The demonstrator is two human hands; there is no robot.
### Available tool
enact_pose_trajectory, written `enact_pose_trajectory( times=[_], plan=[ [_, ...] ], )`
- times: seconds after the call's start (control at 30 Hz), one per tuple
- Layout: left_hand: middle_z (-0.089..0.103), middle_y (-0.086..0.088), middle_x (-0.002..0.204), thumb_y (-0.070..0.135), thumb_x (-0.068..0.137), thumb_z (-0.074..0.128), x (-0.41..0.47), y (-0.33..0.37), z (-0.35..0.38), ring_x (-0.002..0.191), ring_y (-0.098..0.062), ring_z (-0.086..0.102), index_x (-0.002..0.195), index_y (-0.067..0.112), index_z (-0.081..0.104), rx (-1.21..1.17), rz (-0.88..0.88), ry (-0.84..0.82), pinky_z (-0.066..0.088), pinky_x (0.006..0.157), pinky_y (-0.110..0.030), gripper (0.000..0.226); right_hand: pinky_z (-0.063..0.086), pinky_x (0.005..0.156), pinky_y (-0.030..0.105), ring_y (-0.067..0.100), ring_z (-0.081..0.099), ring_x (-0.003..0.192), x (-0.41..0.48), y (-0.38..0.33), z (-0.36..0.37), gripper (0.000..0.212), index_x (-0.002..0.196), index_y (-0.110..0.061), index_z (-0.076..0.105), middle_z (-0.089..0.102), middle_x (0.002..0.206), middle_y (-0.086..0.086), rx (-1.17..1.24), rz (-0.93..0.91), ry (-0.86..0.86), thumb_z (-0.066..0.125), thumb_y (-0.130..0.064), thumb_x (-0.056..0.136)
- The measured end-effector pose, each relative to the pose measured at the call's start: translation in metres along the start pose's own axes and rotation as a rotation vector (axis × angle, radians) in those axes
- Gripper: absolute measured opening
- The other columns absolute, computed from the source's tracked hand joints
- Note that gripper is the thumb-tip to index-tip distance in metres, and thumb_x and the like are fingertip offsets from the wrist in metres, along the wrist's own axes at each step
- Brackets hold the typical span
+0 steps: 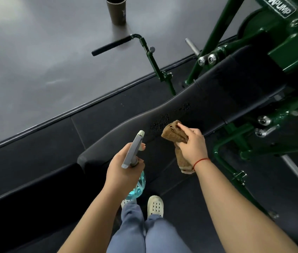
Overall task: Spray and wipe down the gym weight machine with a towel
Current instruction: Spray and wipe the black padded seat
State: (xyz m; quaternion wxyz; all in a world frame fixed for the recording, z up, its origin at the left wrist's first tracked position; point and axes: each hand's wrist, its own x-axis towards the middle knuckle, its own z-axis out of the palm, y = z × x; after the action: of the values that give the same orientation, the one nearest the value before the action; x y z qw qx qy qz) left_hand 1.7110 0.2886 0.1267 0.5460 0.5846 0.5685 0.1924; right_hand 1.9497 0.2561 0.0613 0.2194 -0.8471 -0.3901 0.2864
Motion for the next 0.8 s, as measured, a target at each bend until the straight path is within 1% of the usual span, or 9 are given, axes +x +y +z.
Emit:
enact_pose_trajectory(
  times=[0.07,0.13,0.23,0.3,0.43,0.53,0.67,0.73,0.8],
  plan=[
    [0.064,0.007,0.073,-0.002,0.084,0.066,0.005,0.007,-0.004,0.076,-0.030,0.063,0.102,0.043,0.066,0.037,0.041,-0.033,0.056,0.075,-0.053,0.049,0.042,0.109,0.037,0.024,0.049,0.123,-0.004,-0.001,-0.019,0.067,0.146,-0.038,0.049,0.042,0.123,-0.007,0.035,-0.010,0.034,0.069,-0.008,0.089],
    [0.063,0.007,0.072,-0.002,0.084,0.065,0.010,0.018,-0.010,0.074,-0.028,0.062,0.104,0.039,0.066,0.062,0.071,-0.067,0.056,0.075,-0.052,0.046,0.039,0.109,0.034,0.024,0.050,0.123,-0.012,-0.004,-0.036,0.066,0.147,-0.034,0.049,0.044,0.124,-0.005,0.081,0.024,0.090,0.070,-0.008,0.090],
    [0.061,0.005,0.067,-0.002,0.082,0.062,0.018,0.034,-0.017,0.065,-0.025,0.059,0.102,0.040,0.067,0.076,0.069,-0.060,0.055,0.069,-0.048,0.047,0.044,0.109,0.039,0.025,0.054,0.122,-0.025,-0.007,-0.051,0.065,0.144,-0.029,0.052,0.052,0.129,0.003,0.197,0.118,0.223,0.074,-0.009,0.087],
    [0.052,0.011,0.058,-0.003,0.081,0.060,0.024,0.046,-0.017,0.054,-0.019,0.048,0.099,0.041,0.065,0.079,0.064,-0.073,0.047,0.059,-0.041,0.047,0.044,0.109,0.040,0.024,0.056,0.122,-0.031,-0.008,-0.059,0.063,0.143,-0.027,0.053,0.055,0.133,0.005,0.319,0.192,0.319,0.075,-0.010,0.086],
    [0.048,0.012,0.058,0.000,0.078,0.059,0.030,0.067,-0.003,0.051,-0.016,0.047,0.096,0.038,0.063,0.144,0.064,-0.160,0.044,0.054,-0.038,0.042,0.044,0.111,0.046,0.023,0.057,0.122,-0.031,-0.013,-0.083,0.059,0.140,-0.025,0.055,0.056,0.135,0.004,0.514,0.292,0.478,0.074,-0.012,0.086],
    [0.049,0.011,0.059,-0.001,0.078,0.061,0.035,0.086,0.022,0.050,-0.016,0.048,0.093,0.043,0.064,0.133,0.064,-0.223,0.045,0.051,-0.036,0.047,0.044,0.111,0.047,0.024,0.056,0.122,-0.013,-0.009,-0.120,0.060,0.140,-0.023,0.055,0.056,0.135,0.005,0.508,0.275,0.611,0.076,-0.013,0.084],
    [0.060,0.001,0.074,0.009,0.071,0.062,0.046,0.110,0.068,0.058,-0.014,0.050,0.096,0.046,0.065,0.120,0.073,-0.246,0.051,0.062,-0.044,0.044,0.040,0.109,0.046,0.030,0.050,0.127,0.016,0.004,-0.178,0.064,0.145,-0.024,0.052,0.051,0.139,0.010,0.390,0.284,0.763,0.075,-0.014,0.086],
    [0.060,0.009,0.071,0.015,0.068,0.060,0.054,0.122,0.091,0.059,-0.012,0.050,0.098,0.047,0.065,0.113,0.061,-0.238,0.053,0.067,-0.045,0.044,0.040,0.109,0.049,0.034,0.048,0.128,0.036,0.015,-0.201,0.064,0.145,-0.024,0.053,0.051,0.139,0.012,0.298,0.241,0.813,0.076,-0.013,0.086],
    [0.057,0.017,0.065,0.010,0.072,0.063,0.062,0.133,0.115,0.058,-0.009,0.048,0.098,0.047,0.064,0.115,0.049,-0.239,0.050,0.066,-0.040,0.045,0.044,0.105,0.052,0.037,0.050,0.124,0.063,0.031,-0.223,0.064,0.143,-0.024,0.056,0.052,0.137,0.013,0.193,0.141,0.840,0.077,-0.012,0.084]
  ],
)
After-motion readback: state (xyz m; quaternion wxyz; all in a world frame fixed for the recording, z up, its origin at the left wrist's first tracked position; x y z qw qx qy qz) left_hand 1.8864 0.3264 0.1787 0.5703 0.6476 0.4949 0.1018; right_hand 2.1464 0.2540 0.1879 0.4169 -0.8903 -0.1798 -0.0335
